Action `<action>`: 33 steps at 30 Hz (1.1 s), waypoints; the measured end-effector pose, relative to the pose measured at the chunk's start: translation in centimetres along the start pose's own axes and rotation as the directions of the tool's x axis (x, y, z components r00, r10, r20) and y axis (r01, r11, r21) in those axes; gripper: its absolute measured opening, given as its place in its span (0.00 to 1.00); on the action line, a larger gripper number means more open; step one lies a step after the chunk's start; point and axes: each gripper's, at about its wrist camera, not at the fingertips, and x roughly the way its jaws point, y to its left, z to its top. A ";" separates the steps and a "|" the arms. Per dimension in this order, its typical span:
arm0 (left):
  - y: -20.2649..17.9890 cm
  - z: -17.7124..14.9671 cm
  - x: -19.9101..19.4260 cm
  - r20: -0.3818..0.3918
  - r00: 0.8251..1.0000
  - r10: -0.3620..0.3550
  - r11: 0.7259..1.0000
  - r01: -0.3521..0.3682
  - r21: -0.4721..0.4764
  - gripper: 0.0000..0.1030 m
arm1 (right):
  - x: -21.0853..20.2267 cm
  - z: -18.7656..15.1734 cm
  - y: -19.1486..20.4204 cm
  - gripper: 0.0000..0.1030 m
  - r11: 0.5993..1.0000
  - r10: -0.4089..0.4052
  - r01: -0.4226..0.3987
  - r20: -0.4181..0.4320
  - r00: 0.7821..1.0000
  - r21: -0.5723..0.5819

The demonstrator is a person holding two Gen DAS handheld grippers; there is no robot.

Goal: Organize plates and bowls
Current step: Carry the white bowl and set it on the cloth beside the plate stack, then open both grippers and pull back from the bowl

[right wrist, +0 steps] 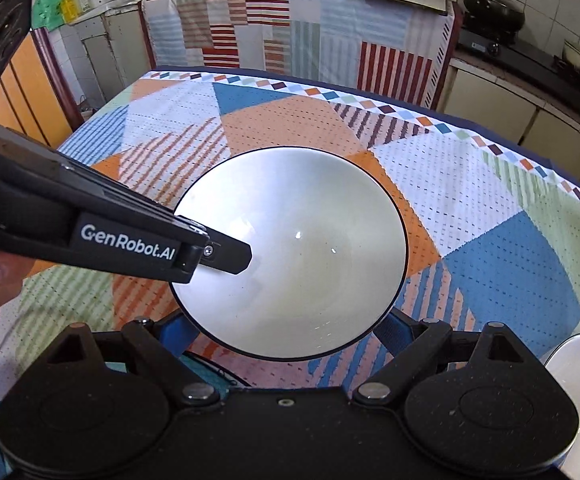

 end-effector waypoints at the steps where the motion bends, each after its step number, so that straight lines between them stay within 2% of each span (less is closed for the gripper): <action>1: 0.1 0.0 0.1 0.001 1.000 0.003 1.000 -0.003 -0.004 0.18 | 0.2 0.0 -0.1 0.91 1.000 0.000 0.000 -0.002 1.000 0.006; 6: 0.2 -0.4 0.1 0.003 1.000 0.005 1.000 -0.005 -0.021 0.19 | 0.6 -0.1 0.4 0.91 1.000 -0.013 0.013 0.003 1.000 0.012; 11: 0.4 -0.8 -1.4 0.002 1.000 -0.025 0.998 0.025 -0.050 0.27 | 0.1 0.0 0.3 0.91 0.998 -0.022 0.023 -0.020 1.000 0.053; 14: 0.0 -1.0 -2.7 0.025 1.000 -0.008 1.000 0.009 -0.022 0.29 | -0.5 0.0 0.6 0.91 0.999 -0.041 0.041 -0.008 0.999 0.020; 22: -1.5 -1.4 -6.4 0.048 0.998 0.028 0.999 -0.029 0.029 0.35 | -3.5 -0.6 0.9 0.91 0.999 -0.042 0.041 0.025 0.999 0.032; 27: -3.4 -2.2 -8.9 0.042 0.995 0.090 0.989 -0.094 0.111 0.40 | -6.6 -1.5 1.6 0.91 0.997 -0.067 0.066 0.042 0.997 0.028; 33: -6.0 -3.7 -12.5 0.035 0.994 0.103 0.975 -0.108 0.195 0.46 | -11.0 -3.2 2.4 0.92 0.997 -0.080 0.079 0.099 0.992 0.013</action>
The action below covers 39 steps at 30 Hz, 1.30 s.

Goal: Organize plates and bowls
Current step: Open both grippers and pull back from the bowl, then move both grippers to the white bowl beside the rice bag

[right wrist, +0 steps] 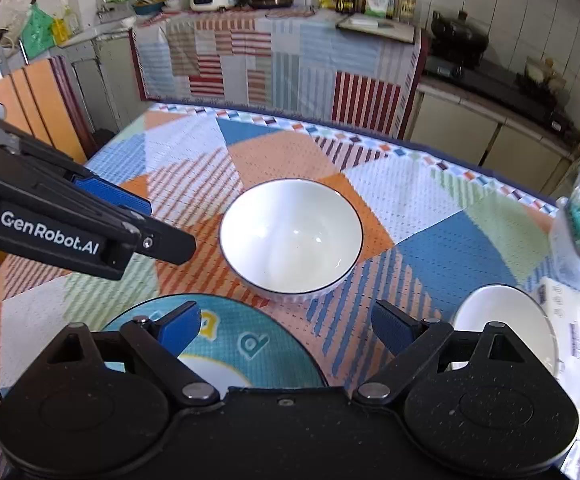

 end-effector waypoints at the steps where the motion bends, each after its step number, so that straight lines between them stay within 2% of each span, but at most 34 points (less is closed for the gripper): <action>1: -0.5 -0.3 -0.7 0.008 1.000 0.001 1.000 -0.002 0.020 0.49 | -0.8 -0.3 0.1 0.92 1.000 -0.003 0.003 0.008 1.000 0.001; 4: -1.9 -1.1 -2.6 0.018 1.000 0.006 0.998 -0.007 0.054 0.56 | -3.2 -1.0 0.2 0.92 1.000 -0.009 0.009 0.023 1.000 0.002; 9: -3.9 -2.8 -5.1 0.016 1.000 0.000 0.995 -0.001 0.097 0.62 | -7.9 -2.6 0.8 0.92 0.999 -0.037 0.039 0.060 0.998 -0.038; 12: -5.1 -3.9 -6.4 0.024 1.000 0.019 0.993 -0.021 0.112 0.65 | -10.6 -3.6 1.2 0.92 0.996 -0.055 0.059 0.076 0.996 -0.063; 18: -7.1 -5.9 -8.1 0.010 1.000 0.005 0.989 -0.006 0.147 0.70 | -14.7 -6.8 1.5 0.92 0.993 -0.097 0.101 0.060 0.993 -0.055; 28: -11.0 -8.8 -9.2 -0.003 1.000 -0.024 0.974 0.024 0.226 0.74 | -18.8 -11.6 0.9 0.92 0.984 -0.181 0.181 -0.013 0.983 0.002; 33: -12.4 -9.7 -8.9 -0.016 1.000 -0.024 0.966 0.028 0.257 0.77 | -19.9 -13.4 0.6 0.92 0.981 -0.190 0.191 -0.047 0.981 0.020; 37: -13.7 -11.0 -8.7 0.048 0.999 -0.011 0.962 -0.002 0.273 0.77 | -19.4 -15.0 0.4 0.92 0.976 -0.218 0.218 -0.008 0.976 0.021; 39: -14.4 -11.5 -8.4 0.050 0.998 -0.034 0.960 0.019 0.278 0.77 | -18.8 -15.8 0.2 0.92 0.976 -0.216 0.216 0.014 0.976 0.026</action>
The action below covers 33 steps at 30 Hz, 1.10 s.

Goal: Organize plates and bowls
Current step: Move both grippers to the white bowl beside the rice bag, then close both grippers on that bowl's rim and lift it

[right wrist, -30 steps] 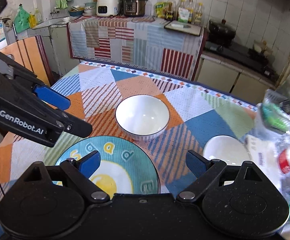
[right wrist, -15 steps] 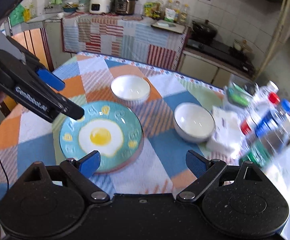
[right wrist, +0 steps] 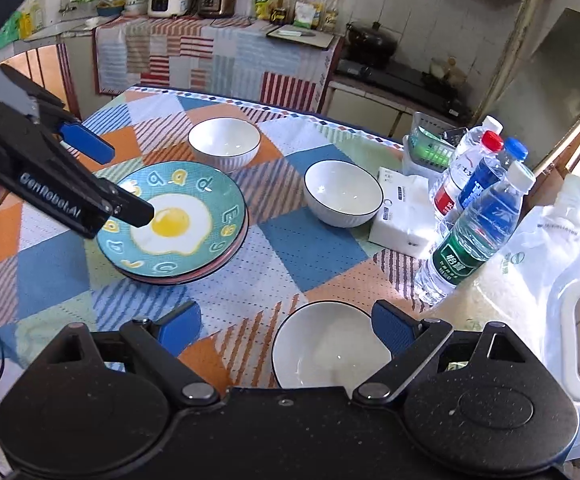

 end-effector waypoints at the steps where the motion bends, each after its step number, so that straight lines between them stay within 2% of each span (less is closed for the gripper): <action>1: -0.2 0.0 0.3 -0.001 1.000 -0.012 1.000 0.012 -0.013 0.78 | 0.4 -0.3 0.0 0.92 1.000 -0.001 0.001 0.004 1.000 0.003; 3: -0.7 -0.1 0.9 0.010 1.000 -0.024 0.999 0.024 -0.029 0.80 | 1.2 -1.0 -0.1 0.92 1.000 0.001 -0.001 -0.007 1.000 0.003; 5: -1.4 -0.1 1.7 0.018 1.000 -0.019 0.999 0.020 -0.039 0.80 | 2.5 -1.6 -0.1 0.92 0.999 -0.030 0.031 -0.035 0.999 0.031; 9: -3.0 0.1 3.3 0.017 0.999 -0.041 0.999 0.041 -0.033 0.80 | 3.5 -3.1 -0.2 0.92 0.999 -0.023 0.025 -0.045 0.999 0.036; 16: -5.6 0.7 6.8 0.007 0.985 -0.170 0.985 0.170 -0.042 0.80 | 5.6 -5.7 -2.1 0.92 0.983 -0.076 0.097 -0.136 0.988 0.155; 20: -6.5 0.7 9.7 -0.035 0.973 -0.228 0.970 0.224 -0.093 0.80 | 7.1 -6.8 -2.3 0.92 0.975 -0.083 0.119 -0.191 0.978 0.186; 24: -7.2 0.3 12.0 -0.077 0.966 -0.246 0.966 0.238 -0.103 0.79 | 8.7 -7.5 -2.7 0.92 0.970 -0.078 0.125 -0.220 0.972 0.207; 29: -7.2 0.0 13.8 -0.108 0.952 -0.287 0.951 0.269 -0.154 0.66 | 10.4 -8.1 -3.8 0.92 0.951 -0.046 0.107 -0.209 0.977 0.289; 31: -7.3 0.0 14.3 -0.102 0.951 -0.292 0.948 0.274 -0.164 0.53 | 11.4 -8.3 -4.3 0.93 0.943 -0.016 0.080 -0.198 0.980 0.322; 33: -7.6 0.0 14.4 -0.101 0.958 -0.268 0.957 0.253 -0.143 0.41 | 12.0 -8.5 -4.4 0.93 0.937 -0.002 0.068 -0.191 0.982 0.343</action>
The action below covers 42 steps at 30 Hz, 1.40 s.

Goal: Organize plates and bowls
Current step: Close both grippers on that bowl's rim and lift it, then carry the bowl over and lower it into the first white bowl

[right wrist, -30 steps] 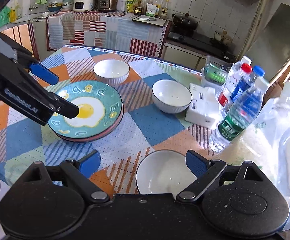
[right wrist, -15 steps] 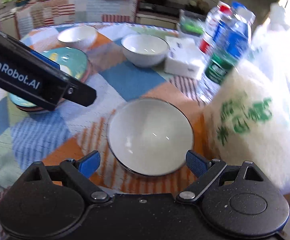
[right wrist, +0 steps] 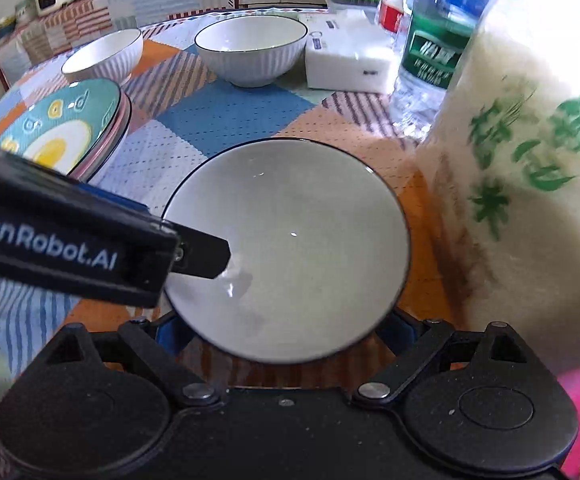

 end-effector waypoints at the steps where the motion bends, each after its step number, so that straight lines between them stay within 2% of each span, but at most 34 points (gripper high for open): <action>1: -0.2 0.0 0.1 0.011 1.000 0.009 1.000 -0.009 0.011 0.36 | 0.1 0.0 0.1 0.93 1.000 0.001 -0.001 0.006 1.000 0.003; 4: -0.1 0.1 0.4 0.012 1.000 -0.015 1.000 0.015 -0.005 0.23 | 0.3 -0.2 0.2 0.95 1.000 -0.008 0.008 0.021 1.000 0.015; 7: 0.1 0.4 0.6 0.008 0.999 -0.040 0.999 0.041 -0.031 0.16 | 0.6 0.0 0.0 0.95 1.000 0.001 -0.002 0.030 1.000 0.022; 13: 0.6 0.1 0.4 0.022 0.998 -0.064 0.997 0.065 -0.042 0.15 | 0.4 -0.3 0.2 0.94 1.000 0.006 -0.006 0.060 0.998 -0.006; 22: 1.4 -0.6 -1.7 0.023 0.999 -0.027 0.999 0.027 -0.018 0.16 | -0.4 -0.2 1.7 0.93 0.996 0.062 -0.056 0.094 0.994 -0.068; 30: 1.8 -1.2 -5.5 0.041 0.999 0.000 1.000 0.001 -0.023 0.16 | -3.2 0.4 3.8 0.93 0.989 0.096 -0.083 0.105 0.990 -0.126; 42: 3.3 -1.2 -12.7 0.121 0.992 0.042 0.998 -0.036 -0.047 0.17 | -8.1 2.5 8.0 0.93 0.971 0.128 -0.083 0.195 0.972 -0.224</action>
